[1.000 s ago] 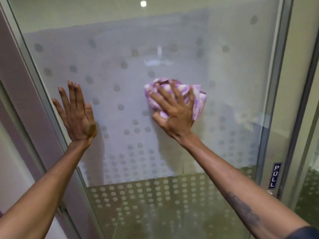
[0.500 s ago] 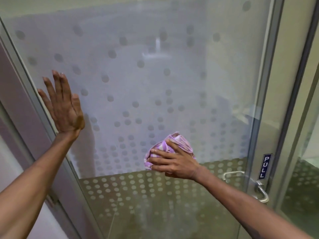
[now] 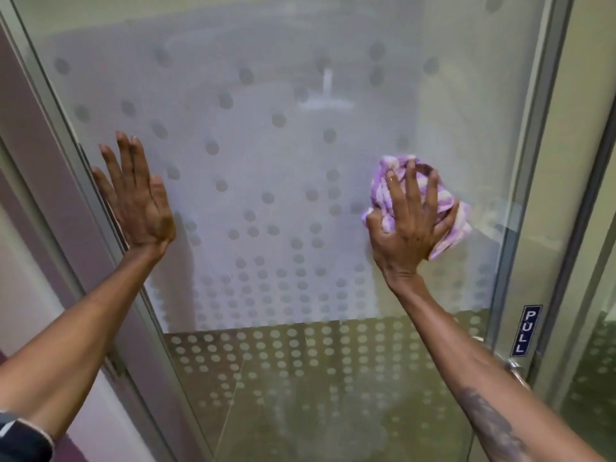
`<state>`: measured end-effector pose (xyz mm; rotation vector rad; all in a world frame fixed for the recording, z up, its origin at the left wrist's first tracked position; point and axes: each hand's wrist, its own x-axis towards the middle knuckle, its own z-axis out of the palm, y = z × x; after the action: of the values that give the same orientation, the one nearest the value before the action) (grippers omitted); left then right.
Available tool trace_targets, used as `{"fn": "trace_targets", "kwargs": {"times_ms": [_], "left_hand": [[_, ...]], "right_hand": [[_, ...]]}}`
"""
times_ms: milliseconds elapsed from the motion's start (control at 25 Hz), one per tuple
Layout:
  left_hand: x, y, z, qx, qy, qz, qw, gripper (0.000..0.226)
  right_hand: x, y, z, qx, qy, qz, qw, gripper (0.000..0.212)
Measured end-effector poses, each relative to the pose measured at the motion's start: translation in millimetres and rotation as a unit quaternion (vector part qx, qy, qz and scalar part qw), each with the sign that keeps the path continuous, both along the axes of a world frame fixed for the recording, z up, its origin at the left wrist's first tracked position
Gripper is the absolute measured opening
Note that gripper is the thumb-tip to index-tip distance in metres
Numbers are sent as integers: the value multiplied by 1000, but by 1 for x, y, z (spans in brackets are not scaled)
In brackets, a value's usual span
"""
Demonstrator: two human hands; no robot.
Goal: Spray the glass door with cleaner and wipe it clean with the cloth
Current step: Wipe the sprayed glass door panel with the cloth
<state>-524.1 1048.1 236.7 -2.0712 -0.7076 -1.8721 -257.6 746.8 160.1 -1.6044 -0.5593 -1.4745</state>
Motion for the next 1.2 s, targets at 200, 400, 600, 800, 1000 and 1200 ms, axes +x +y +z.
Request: {"fn": "trace_targets", "kwargs": {"times_ms": [200, 400, 600, 800, 1000, 1200], "left_hand": [[2, 4, -1, 12, 0, 3, 1000, 58], [-1, 5, 0, 15, 8, 5, 1000, 57], [-2, 1, 0, 13, 6, 9, 1000, 57], [-3, -5, 1, 3, 6, 8, 1000, 59], [-1, 4, 1, 12, 10, 4, 1000, 59], [0, 5, 1, 13, 1, 8, 1000, 59]], "right_hand": [[-60, 70, 48, 27, 2, 41, 999, 65], [-106, 105, -71, -243, -162, 134, 947, 59], [-64, 49, -166, -435, -277, 81, 853, 52], [-17, 4, -116, -253, -173, 34, 951, 63], [-5, 8, 6, 55, 28, -11, 998, 68], [-8, 20, 106, 190, 67, 9, 979, 62]]}}
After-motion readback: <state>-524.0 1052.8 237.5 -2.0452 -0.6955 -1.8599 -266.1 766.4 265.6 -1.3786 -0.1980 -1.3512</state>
